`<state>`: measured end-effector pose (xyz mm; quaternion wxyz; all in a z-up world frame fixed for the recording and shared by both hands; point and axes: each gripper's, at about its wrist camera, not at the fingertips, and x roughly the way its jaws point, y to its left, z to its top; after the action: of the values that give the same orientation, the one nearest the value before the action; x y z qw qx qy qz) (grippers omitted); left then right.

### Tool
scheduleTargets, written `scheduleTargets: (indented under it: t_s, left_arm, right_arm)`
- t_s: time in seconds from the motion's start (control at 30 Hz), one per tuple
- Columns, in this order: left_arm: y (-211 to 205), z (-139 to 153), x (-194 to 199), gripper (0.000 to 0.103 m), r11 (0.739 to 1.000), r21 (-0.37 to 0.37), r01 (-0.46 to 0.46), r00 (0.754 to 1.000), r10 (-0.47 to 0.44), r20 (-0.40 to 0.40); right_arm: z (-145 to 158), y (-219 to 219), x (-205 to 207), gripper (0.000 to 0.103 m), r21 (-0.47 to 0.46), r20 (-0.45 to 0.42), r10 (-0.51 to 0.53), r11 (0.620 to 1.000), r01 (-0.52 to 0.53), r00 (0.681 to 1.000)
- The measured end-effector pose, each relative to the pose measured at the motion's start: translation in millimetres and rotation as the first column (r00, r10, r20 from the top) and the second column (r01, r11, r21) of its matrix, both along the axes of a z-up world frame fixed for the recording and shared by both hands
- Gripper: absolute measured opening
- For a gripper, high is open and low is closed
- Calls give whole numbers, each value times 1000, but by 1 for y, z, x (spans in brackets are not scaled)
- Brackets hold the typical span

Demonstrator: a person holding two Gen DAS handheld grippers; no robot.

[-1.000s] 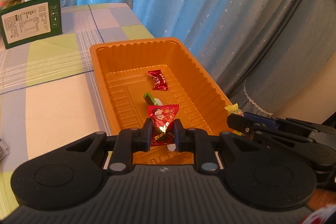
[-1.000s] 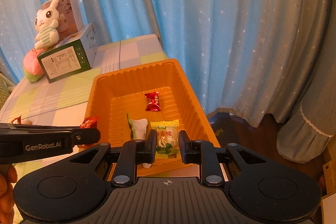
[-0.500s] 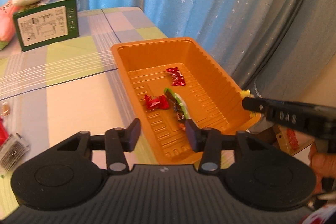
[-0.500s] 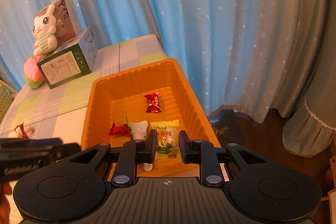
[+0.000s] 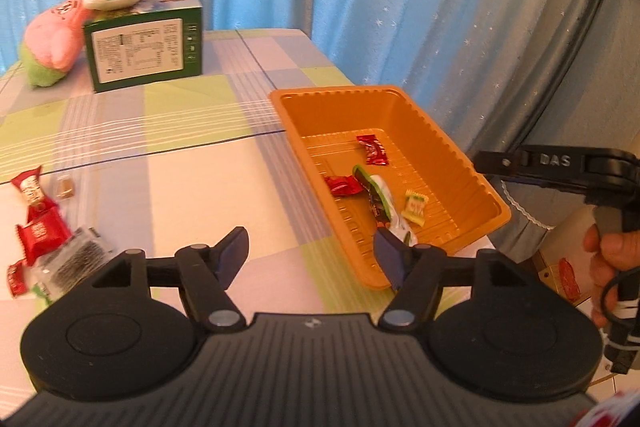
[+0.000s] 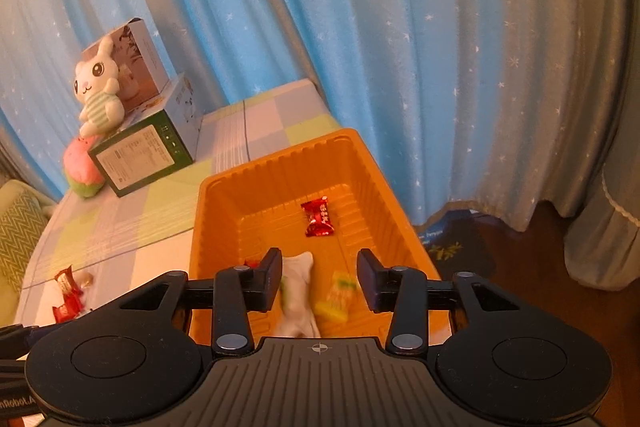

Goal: Organize snacks
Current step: 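Withdraw both open tools from the tray, then move both open tools toward the remaining snacks on the tablecloth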

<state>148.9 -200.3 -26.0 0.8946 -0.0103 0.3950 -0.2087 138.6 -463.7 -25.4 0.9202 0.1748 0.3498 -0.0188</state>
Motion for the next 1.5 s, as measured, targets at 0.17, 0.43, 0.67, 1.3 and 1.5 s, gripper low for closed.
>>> scheduleTargets:
  t_s: [0.17,0.43,0.67,1.3,1.5]
  left_arm:
    - [20,9,-17,67,1000,-2,-18,1000,18,6]
    - [55,24,-47,71,998,-2,-57,998,57,15]
    - [90,34,-70,71,997,-1,-78,997,78,17]
    - [207,23,-113,77,958,41,-283,959,283,1]
    - [219,20,-111,77,949,55,-309,951,310,1]
  right_arm:
    - [4,15,-32,42,41,-19,-7,999,8,1000]
    - [18,64,-80,42,26,3,37,999,-38,999]
    - [27,104,-102,42,-1,12,83,997,-83,997]
    - [13,188,-111,53,5,-32,236,972,-236,971]
    - [9,203,-106,53,4,-41,260,966,-260,965]
